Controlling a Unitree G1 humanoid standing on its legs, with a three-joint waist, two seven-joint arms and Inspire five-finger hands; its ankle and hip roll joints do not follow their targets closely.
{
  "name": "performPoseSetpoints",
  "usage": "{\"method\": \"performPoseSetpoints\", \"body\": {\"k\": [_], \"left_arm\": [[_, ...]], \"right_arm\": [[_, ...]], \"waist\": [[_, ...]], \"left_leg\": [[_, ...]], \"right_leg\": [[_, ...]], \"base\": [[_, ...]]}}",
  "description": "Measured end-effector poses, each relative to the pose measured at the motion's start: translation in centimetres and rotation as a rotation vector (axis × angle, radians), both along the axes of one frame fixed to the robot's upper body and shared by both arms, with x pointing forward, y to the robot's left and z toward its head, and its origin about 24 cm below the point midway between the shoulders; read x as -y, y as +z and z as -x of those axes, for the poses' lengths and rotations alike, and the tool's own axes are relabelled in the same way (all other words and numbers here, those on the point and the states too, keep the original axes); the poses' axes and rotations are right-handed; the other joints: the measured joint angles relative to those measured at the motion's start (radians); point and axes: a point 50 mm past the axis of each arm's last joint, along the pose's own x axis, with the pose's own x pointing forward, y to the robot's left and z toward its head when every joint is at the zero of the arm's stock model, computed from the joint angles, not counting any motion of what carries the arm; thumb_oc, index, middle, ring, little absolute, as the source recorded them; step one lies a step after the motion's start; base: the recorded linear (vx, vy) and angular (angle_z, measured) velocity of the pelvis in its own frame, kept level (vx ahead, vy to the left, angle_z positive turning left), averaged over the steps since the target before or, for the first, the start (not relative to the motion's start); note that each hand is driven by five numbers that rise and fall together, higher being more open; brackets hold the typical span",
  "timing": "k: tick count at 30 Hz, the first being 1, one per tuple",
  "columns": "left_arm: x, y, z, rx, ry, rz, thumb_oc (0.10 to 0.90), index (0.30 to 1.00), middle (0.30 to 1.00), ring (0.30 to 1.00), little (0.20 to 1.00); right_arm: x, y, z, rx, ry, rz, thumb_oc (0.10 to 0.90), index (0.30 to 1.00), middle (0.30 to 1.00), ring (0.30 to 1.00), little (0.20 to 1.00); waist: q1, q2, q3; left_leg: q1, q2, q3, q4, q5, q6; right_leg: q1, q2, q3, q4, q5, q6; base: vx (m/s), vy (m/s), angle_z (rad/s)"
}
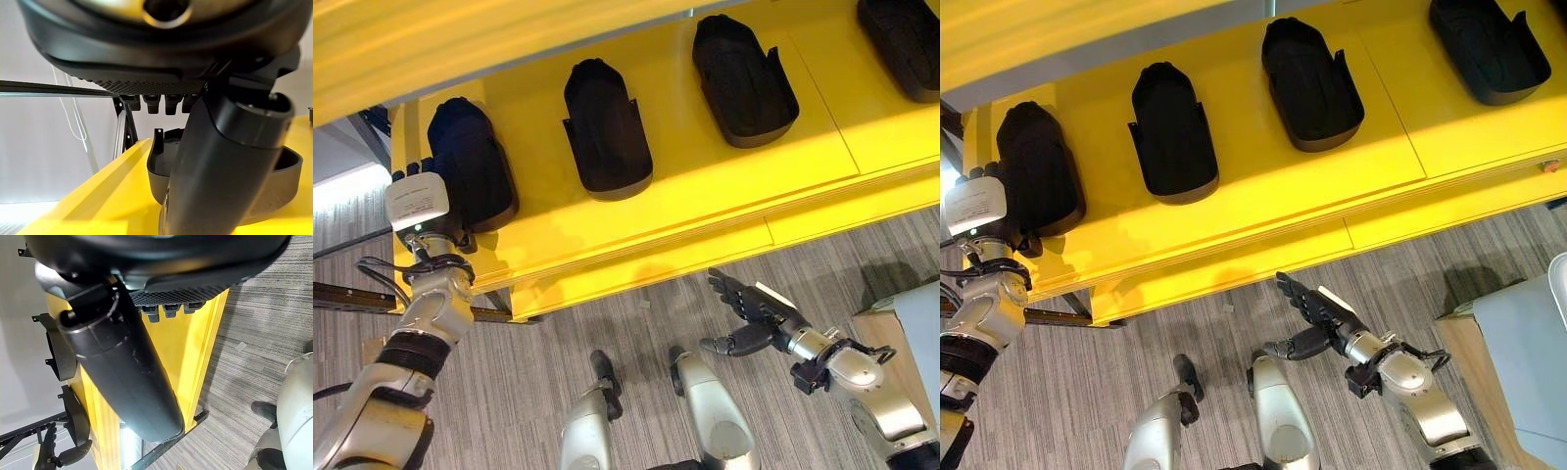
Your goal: Move parts from the plastic box to the shelf.
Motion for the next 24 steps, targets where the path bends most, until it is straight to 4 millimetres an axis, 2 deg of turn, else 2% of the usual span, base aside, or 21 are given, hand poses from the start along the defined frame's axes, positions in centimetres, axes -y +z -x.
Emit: {"method": "performPoseSetpoints", "body": {"k": [16, 24], "left_arm": [[0.1, 1.4, -0.5, 0.033, 0.030, 0.000, 0.900, 1.000, 1.000, 1.000, 1.000], [-0.3, 1.3, -0.3, 0.011, 0.077, 0.009, 0.900, 1.000, 1.000, 1.000, 1.000]], "right_arm": [[0.0, 0.0, 0.0, -0.009, -0.002, -0.005, 0.900, 1.000, 1.000, 1.000, 1.000], [0.0, 0.1, -0.1, -0.005, -0.005, -0.003, 0.900, 1.000, 1.000, 1.000, 1.000]], "waist": [[0.000, -0.001, 0.001], [0.000, -0.002, 0.001]], "left_leg": [[0.000, 0.000, 0.001, 0.000, 0.000, 0.000], [-0.001, 0.001, 0.001, -0.001, -0.002, -0.001]], "right_leg": [[0.000, 0.000, 0.001, -0.001, 0.000, 0.000], [0.000, 0.002, 0.002, -0.003, 0.000, 0.000]], "base": [[0.00, 0.000, 0.00], [0.00, 0.000, 0.00]]}}
